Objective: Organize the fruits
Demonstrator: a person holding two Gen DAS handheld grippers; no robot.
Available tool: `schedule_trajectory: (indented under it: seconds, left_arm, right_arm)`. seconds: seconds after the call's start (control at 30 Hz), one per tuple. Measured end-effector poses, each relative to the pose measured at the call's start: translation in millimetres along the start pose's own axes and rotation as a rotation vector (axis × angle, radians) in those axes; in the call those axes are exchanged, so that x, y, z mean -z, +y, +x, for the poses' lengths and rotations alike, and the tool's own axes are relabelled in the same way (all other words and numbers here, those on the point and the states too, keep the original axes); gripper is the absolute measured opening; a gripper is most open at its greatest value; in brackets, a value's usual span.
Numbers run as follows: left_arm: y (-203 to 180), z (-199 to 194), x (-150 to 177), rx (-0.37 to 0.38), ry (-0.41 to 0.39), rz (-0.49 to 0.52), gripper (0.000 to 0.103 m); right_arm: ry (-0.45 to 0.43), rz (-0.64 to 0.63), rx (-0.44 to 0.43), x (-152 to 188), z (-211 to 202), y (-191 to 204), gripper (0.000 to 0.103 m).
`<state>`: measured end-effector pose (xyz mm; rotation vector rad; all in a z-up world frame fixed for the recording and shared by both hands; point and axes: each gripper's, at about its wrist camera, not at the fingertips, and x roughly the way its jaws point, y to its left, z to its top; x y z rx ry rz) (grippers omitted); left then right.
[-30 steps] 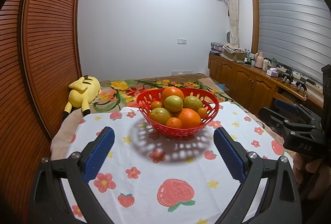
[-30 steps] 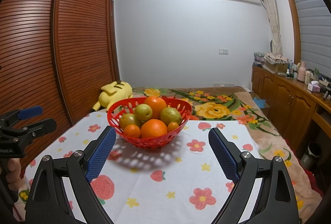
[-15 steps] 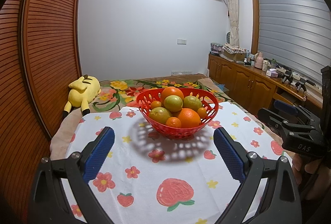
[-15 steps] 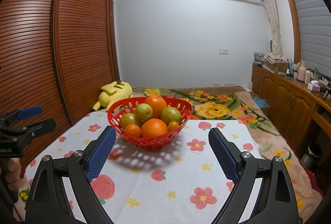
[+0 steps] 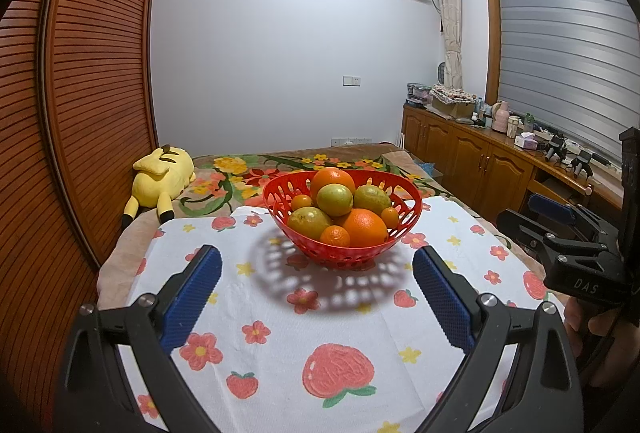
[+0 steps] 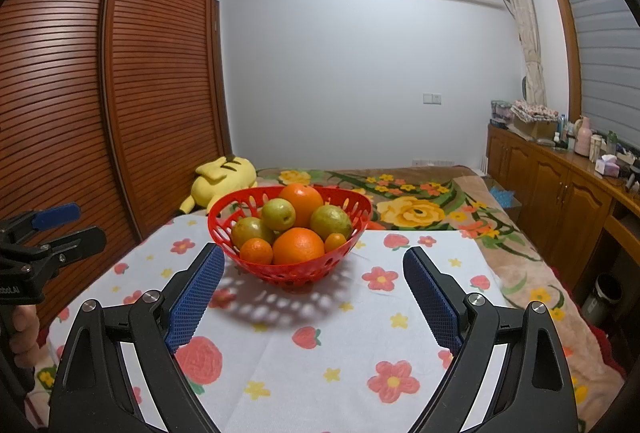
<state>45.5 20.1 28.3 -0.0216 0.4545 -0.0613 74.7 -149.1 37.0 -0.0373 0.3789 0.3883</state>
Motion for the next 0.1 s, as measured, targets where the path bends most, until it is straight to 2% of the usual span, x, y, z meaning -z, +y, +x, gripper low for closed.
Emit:
schedule_trajectory:
  seconds: [0.1]
  left_arm:
    - [0.1, 0.3, 0.2, -0.001, 0.0, -0.001, 0.098]
  right_arm:
    - [-0.001, 0.0, 0.001, 0.1, -0.2, -0.1, 0.093]
